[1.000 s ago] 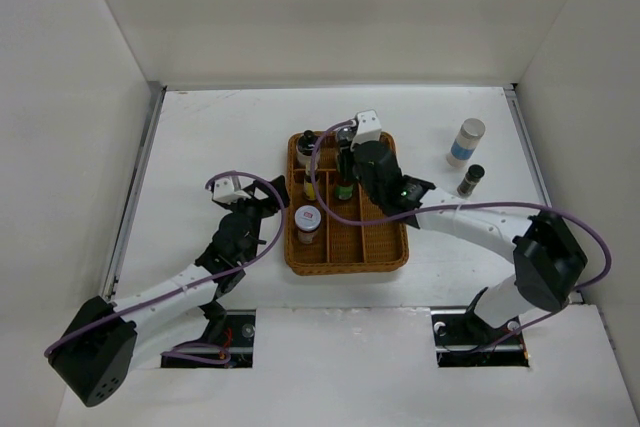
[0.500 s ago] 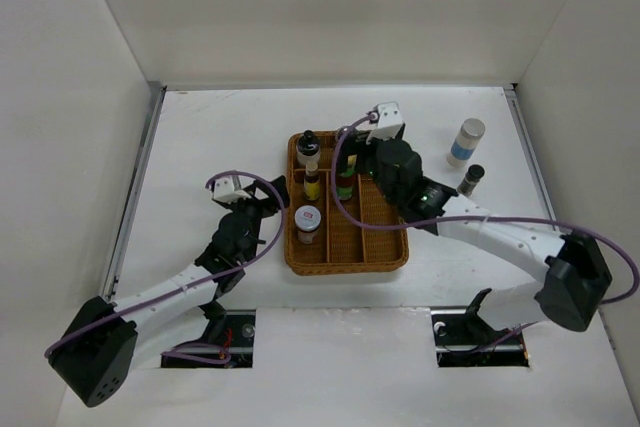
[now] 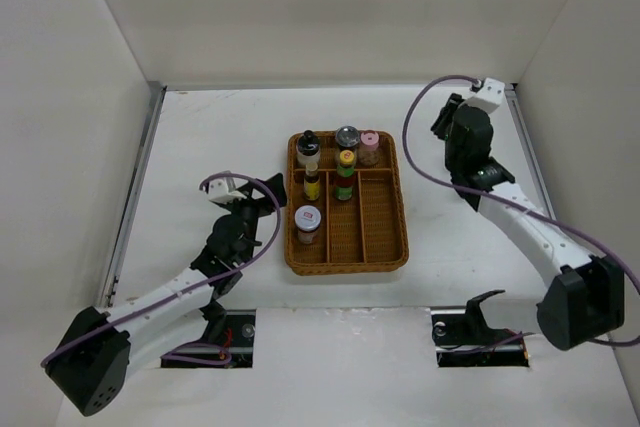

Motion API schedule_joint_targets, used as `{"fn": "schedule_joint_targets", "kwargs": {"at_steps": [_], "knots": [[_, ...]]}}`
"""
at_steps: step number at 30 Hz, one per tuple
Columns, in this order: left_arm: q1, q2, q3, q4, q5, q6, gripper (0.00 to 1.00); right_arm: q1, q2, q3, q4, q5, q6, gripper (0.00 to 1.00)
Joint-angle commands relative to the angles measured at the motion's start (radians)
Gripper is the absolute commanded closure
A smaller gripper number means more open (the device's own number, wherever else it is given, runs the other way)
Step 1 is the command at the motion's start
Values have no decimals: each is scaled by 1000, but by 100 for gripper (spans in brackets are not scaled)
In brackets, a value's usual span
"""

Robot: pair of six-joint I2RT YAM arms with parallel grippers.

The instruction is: Organize the condiment bottles

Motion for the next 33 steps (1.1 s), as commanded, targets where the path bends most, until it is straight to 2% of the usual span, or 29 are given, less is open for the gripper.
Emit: {"fn": "schedule_joint_targets", "kwargs": {"at_steps": [1, 3, 4, 7, 10, 14, 22, 25, 27, 28, 30, 32, 33], "knots": [[5, -34, -13, 33, 0, -10, 18, -115, 72, 63, -125, 102, 38, 54], [7, -22, -10, 33, 9, -13, 18, -170, 115, 74, -150, 134, 38, 22], [4, -16, -9, 33, 9, -15, 18, -192, 137, 75, -156, 139, 35, 13], [-2, -2, -6, 38, 9, -18, 17, -242, 211, 106, -177, 111, 24, 3], [-1, 18, -3, 38, 14, -23, 17, -275, 281, 161, -196, 50, 7, 0], [4, 35, 7, 38, 37, -23, 17, -284, 350, 215, -182, -37, -11, 0], [11, 44, 4, 42, 31, -24, 17, -327, 445, 273, -179, -51, -6, 0], [14, 58, 7, 44, 38, -24, 17, -322, 461, 269, -182, -51, 4, 3], [13, 53, 7, 44, 37, -24, 17, -322, 465, 262, -174, -59, 12, 11], [14, 50, 5, 44, 34, -24, 17, -322, 465, 264, -173, -67, 17, 17], [16, 53, 2, 44, 29, -24, 17, -322, 444, 261, -151, -73, 24, 38], [16, 55, 4, 45, 34, -24, 17, -315, 384, 232, -84, -76, 32, 50], [13, 53, 4, 45, 34, -24, 17, -307, 354, 215, -49, -79, 33, 52]]}}
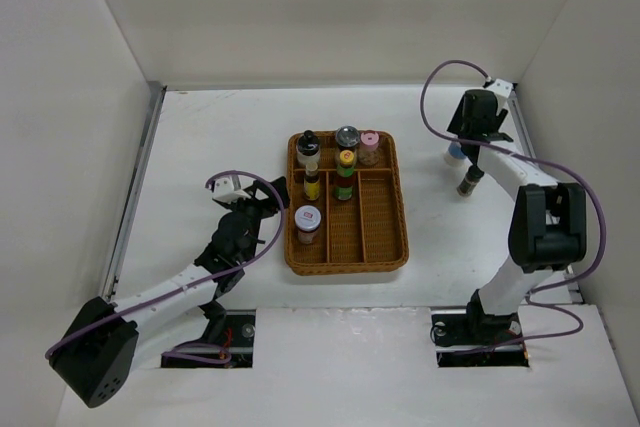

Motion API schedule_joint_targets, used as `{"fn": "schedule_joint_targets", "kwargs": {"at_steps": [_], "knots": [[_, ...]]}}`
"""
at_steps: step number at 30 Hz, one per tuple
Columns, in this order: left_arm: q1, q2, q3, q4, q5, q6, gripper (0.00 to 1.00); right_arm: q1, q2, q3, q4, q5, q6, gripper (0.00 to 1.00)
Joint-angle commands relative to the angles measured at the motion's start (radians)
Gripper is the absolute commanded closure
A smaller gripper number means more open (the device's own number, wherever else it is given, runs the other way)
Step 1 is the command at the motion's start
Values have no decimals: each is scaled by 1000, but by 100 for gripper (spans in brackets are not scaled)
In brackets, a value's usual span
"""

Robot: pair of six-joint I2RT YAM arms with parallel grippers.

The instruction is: Organize the condiment bottles

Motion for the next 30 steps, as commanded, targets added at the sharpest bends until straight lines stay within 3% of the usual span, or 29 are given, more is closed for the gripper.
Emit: {"fn": "schedule_joint_targets", "kwargs": {"at_steps": [1, 8, 13, 16, 23, 30], "knots": [[6, -6, 4, 48, 6, -9, 17, 33, -154, -29, 183, -15, 14, 54], [4, -11, 0, 51, 4, -12, 18, 234, -513, -182, 150, 34, 11, 54], [8, 1, 0, 53, 8, -23, 18, 494, -792, -383, 32, 116, 27, 55], [6, 7, 4, 58, 4, -26, 18, 678, -884, -403, -54, 136, 33, 55], [12, -20, -5, 55, 3, -26, 17, 1025, -761, -333, -65, 192, 58, 55], [15, -42, -8, 48, 3, -25, 18, 1095, -606, -325, 24, 196, 55, 55]]}}
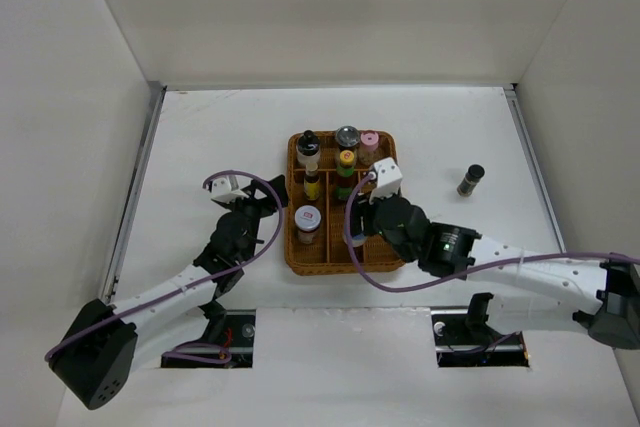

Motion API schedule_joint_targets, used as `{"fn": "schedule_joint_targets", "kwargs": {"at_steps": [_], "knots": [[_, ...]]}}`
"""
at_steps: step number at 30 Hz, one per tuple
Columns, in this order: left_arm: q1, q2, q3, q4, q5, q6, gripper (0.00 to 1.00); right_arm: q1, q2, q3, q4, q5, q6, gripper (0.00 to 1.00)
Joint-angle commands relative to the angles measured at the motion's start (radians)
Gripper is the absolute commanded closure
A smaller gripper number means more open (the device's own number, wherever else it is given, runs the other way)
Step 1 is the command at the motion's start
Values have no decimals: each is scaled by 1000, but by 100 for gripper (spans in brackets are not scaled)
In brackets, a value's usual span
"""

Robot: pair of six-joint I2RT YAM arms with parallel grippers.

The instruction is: Organize the condiment bottles

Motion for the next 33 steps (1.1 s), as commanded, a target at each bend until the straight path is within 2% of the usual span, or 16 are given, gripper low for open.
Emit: {"fn": "schedule_joint_targets", "kwargs": {"at_steps": [1, 7, 16, 18, 22, 24, 26, 29, 33], "knots": [[9, -37, -9, 43, 3, -7, 18, 9, 16, 47, 135, 46, 17, 55], [9, -33, -8, 43, 8, -9, 18, 31, 101, -17, 213, 59, 43, 54], [12, -8, -6, 49, 11, -10, 18, 61, 159, -14, 222, 76, 54, 52], [9, -10, -3, 43, 14, -12, 18, 63, 167, -28, 227, 72, 60, 45], [11, -8, -6, 49, 12, -12, 17, 69, 170, -42, 213, 69, 80, 22], [9, -2, -3, 46, 14, -13, 17, 69, 147, -43, 207, 69, 80, 11], [5, -5, -2, 46, 14, -13, 17, 69, 99, -45, 205, 79, 68, 6], [9, -6, -5, 49, 14, -15, 17, 35, -26, -56, 211, 82, 48, 5], [5, -29, -6, 43, 14, -15, 17, -142, -213, -132, 253, 101, 54, 9]]}}
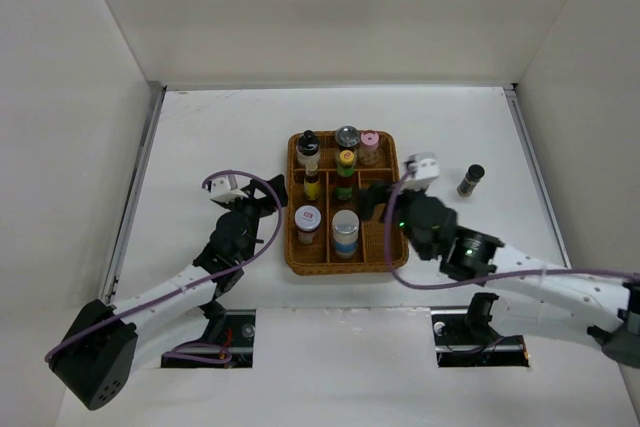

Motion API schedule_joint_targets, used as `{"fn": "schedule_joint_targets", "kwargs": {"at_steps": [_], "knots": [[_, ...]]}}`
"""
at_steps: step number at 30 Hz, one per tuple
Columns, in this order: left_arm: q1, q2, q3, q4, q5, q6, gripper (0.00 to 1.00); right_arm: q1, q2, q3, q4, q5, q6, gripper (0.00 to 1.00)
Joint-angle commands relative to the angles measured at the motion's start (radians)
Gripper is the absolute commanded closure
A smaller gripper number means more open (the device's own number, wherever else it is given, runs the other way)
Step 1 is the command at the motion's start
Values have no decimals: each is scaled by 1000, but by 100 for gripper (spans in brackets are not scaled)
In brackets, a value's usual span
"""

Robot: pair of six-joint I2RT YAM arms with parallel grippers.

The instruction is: Organize the condiment bottles

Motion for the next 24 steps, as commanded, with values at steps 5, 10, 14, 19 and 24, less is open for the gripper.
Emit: {"fn": "schedule_joint_targets", "kwargs": {"at_steps": [5, 10, 14, 19, 24], "knots": [[-2, -27, -9, 42, 13, -15, 17, -469, -155, -92, 38, 140, 71, 23], [-7, -24, -9, 43, 14, -16, 17, -801, 55, -28, -76, 140, 108, 12], [-13, -15, -6, 42, 24, -21, 17, -911, 188, 6, -41, 105, 102, 10], [-9, 2, -5, 47, 25, -24, 17, -977, 304, 40, -1, 19, 62, 12], [-7, 8, -5, 51, 28, -26, 17, -988, 333, 34, 80, -72, 30, 15]]}}
